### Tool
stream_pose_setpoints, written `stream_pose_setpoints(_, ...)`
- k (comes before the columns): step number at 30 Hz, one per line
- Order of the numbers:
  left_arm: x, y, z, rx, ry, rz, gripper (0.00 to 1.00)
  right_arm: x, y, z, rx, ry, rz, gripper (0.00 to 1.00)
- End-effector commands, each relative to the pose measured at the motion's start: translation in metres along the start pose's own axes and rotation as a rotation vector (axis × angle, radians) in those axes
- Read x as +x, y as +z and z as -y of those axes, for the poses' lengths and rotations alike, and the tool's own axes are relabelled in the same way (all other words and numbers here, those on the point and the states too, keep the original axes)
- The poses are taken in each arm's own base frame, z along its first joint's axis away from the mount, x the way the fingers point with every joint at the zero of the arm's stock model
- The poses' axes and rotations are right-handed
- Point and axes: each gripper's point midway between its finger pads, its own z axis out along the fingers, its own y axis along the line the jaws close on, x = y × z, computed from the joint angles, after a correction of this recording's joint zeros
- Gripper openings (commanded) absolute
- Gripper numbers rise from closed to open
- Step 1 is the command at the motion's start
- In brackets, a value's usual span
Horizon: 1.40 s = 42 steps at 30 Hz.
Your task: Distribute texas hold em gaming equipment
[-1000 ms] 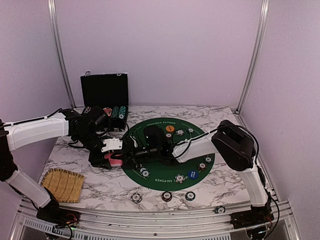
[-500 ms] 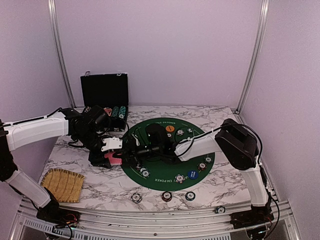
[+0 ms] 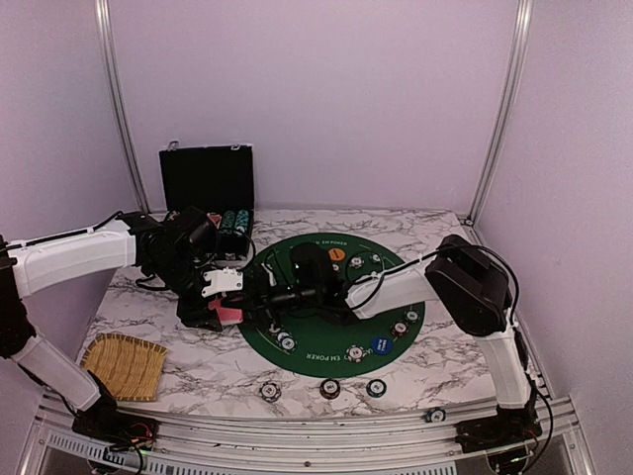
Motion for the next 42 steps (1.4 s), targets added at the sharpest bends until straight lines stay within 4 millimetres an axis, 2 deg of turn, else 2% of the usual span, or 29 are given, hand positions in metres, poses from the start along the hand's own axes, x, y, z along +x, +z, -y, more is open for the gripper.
stream_pose_setpoints(1, -0.01, -0.006, 0.001, 0.02, -0.017, 0.034, 0.34, -0.004, 0.003, -0.012, -0.059, -0.006, -0.005, 0.45)
stream_pose_setpoints(7, -0.012, -0.007, -0.002, 0.013, -0.031, 0.034, 0.34, -0.003, 0.009, -0.02, -0.092, -0.003, -0.023, 0.18)
stream_pose_setpoints(10, -0.011, -0.008, -0.003, 0.005, -0.035, 0.027, 0.36, -0.001, 0.007, -0.022, -0.103, -0.001, -0.026, 0.1)
stream_pose_setpoints(14, -0.011, -0.007, -0.001, 0.014, -0.041, 0.033, 0.56, 0.0, 0.004, -0.028, -0.151, 0.007, -0.023, 0.01)
stream_pose_setpoints(18, -0.015, -0.01, 0.001, 0.022, -0.04, 0.058, 0.64, 0.002, 0.003, -0.029, -0.173, 0.013, -0.027, 0.0)
stream_pose_setpoints(30, -0.021, -0.018, 0.012, 0.061, -0.028, 0.128, 0.77, 0.007, -0.001, -0.033, -0.217, 0.012, -0.035, 0.0)
stream_pose_setpoints(35, -0.016, -0.016, 0.012, 0.062, -0.018, 0.118, 0.75, 0.007, -0.002, -0.031, -0.213, 0.011, -0.032, 0.0)
stream_pose_setpoints(42, -0.018, -0.022, 0.01, 0.064, -0.014, 0.142, 0.62, 0.006, 0.001, -0.022, -0.145, -0.002, -0.029, 0.0)
